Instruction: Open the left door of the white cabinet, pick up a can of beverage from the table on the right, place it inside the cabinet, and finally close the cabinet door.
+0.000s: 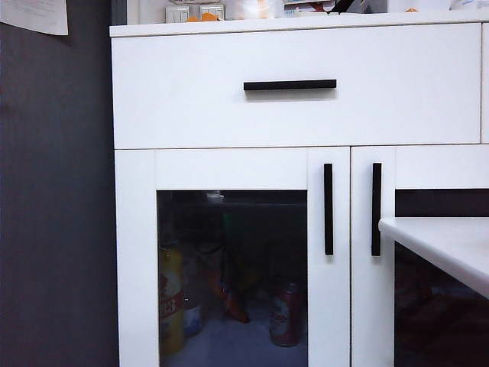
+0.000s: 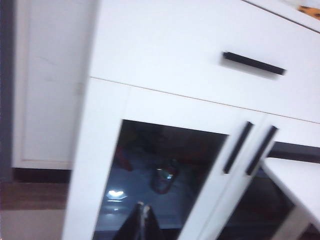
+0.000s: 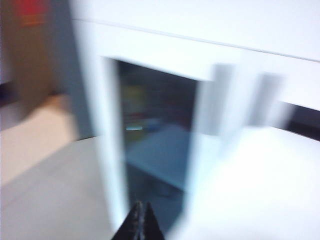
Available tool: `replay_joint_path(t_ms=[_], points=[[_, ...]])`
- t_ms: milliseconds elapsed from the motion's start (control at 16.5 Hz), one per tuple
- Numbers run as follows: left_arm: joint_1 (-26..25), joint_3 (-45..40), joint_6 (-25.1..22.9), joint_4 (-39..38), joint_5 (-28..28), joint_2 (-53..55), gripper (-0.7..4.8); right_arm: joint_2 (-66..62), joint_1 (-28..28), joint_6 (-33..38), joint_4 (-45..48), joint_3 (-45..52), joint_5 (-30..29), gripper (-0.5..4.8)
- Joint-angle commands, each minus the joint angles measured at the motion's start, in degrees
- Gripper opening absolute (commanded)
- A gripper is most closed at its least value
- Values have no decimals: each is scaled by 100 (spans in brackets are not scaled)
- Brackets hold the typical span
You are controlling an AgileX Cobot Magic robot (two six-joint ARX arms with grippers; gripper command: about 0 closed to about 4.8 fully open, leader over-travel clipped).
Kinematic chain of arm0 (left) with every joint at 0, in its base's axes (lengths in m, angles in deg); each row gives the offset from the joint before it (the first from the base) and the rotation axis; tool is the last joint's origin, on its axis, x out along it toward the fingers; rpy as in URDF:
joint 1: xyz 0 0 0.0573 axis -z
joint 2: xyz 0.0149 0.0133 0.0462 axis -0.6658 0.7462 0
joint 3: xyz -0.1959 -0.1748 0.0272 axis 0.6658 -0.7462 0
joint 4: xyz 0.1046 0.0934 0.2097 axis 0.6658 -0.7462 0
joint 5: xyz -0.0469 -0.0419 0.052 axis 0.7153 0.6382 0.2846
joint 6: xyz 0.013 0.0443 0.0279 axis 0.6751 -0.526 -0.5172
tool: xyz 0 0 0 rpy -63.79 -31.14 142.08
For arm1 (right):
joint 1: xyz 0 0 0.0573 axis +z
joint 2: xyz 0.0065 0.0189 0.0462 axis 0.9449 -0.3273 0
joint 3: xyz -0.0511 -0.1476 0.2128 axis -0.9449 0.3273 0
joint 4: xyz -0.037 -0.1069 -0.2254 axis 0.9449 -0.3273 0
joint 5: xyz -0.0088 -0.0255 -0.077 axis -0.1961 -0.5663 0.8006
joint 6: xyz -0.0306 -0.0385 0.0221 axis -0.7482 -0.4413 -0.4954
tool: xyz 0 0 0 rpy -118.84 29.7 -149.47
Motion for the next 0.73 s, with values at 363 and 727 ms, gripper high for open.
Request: replay_joint_path(t_ms=[363, 727], points=[[-378, -763, -4, -39, 79, 11, -6, 7, -2321, 22, 120, 857, 42, 4], [-649, -767, -7, -262, -52, 11, -5, 9, -2555, 20, 737, 1023, 26, 4]])
